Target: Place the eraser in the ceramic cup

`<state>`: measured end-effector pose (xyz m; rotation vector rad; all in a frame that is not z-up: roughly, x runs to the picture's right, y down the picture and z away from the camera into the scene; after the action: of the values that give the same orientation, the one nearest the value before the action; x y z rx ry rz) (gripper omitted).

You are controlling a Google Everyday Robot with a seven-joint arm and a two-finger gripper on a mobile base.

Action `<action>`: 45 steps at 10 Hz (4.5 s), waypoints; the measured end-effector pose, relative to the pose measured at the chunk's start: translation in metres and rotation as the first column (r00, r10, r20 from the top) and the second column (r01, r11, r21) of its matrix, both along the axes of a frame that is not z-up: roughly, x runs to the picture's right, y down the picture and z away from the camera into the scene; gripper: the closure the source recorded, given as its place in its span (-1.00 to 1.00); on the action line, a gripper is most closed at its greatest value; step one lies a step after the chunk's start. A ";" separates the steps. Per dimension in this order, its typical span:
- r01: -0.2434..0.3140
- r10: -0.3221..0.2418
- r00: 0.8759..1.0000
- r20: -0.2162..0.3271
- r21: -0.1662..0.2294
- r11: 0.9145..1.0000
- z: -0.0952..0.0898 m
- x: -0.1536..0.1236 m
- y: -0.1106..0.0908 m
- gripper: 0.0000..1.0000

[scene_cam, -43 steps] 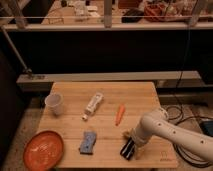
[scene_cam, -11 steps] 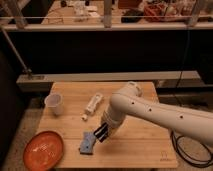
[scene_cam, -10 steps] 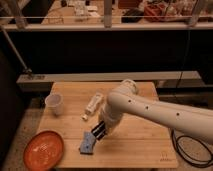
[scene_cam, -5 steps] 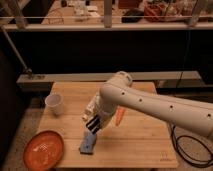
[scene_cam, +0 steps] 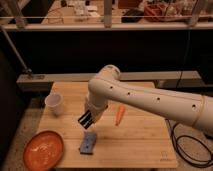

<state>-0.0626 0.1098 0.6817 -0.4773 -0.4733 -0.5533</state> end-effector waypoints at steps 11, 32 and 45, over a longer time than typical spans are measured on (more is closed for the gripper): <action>0.068 -0.068 0.998 0.007 0.050 0.996 0.015 -0.059 -0.048 0.99; 0.193 -0.196 0.980 0.020 0.102 0.976 0.074 -0.155 -0.088 0.99; 0.219 -0.225 0.973 0.050 0.113 0.969 0.108 -0.183 -0.076 0.99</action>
<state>-0.2457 0.0337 0.7894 -0.4139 -0.4496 -0.8073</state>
